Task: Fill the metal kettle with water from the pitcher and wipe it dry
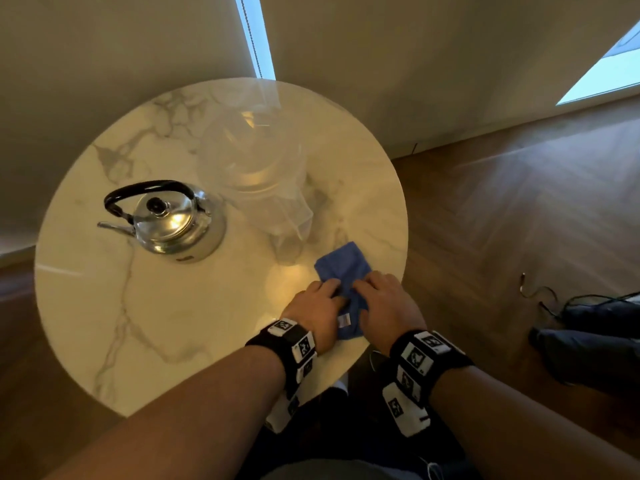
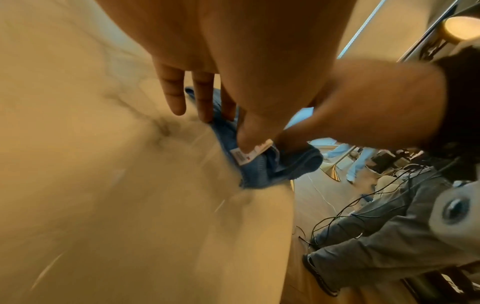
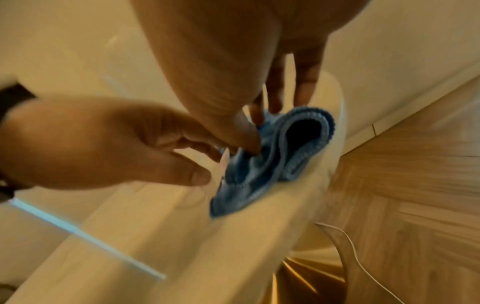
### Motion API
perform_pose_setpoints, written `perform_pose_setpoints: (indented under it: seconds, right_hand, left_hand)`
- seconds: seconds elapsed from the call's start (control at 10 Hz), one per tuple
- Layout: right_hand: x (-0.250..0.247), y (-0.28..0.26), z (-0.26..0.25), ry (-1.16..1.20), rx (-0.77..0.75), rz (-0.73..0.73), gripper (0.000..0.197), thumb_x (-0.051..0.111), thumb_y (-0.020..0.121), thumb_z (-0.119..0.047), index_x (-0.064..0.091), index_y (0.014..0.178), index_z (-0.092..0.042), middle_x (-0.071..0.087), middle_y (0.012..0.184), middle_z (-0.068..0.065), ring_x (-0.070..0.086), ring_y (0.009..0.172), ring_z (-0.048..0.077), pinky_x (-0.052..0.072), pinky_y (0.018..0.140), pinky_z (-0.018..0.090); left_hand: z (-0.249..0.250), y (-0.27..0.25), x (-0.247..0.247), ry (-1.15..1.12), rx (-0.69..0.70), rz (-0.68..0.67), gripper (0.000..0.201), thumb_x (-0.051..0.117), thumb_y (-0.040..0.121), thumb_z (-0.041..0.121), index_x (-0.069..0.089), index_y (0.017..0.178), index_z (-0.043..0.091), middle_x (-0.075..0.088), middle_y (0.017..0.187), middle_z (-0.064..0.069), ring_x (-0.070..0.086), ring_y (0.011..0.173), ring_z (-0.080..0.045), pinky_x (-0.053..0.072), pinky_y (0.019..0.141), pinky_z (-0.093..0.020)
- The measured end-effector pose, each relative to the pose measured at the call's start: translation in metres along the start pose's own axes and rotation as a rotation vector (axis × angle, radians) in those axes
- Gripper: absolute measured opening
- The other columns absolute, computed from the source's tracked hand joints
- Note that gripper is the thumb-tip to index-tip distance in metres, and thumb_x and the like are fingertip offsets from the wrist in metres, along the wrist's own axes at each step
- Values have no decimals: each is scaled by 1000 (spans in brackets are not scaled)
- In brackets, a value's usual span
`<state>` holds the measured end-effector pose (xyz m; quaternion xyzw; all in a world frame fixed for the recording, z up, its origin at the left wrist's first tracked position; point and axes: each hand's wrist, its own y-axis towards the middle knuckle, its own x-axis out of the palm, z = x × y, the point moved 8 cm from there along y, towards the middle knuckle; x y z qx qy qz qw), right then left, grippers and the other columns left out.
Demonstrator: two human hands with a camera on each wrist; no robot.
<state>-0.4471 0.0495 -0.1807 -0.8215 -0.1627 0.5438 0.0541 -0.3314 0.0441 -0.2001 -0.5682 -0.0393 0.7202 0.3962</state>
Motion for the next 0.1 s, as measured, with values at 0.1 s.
perform_pose_setpoints:
  seconds: [0.1]
  right_hand:
    - [19, 4, -1, -34, 21, -137, 45, 62, 92, -24, 57, 136, -18, 57, 131, 5, 53, 113, 29, 52, 93, 40]
  left_hand:
    - [-6, -16, 0, -21, 13, -3, 55, 56, 96, 32, 49, 150, 23, 32, 166, -4, 37, 144, -31, 35, 119, -42]
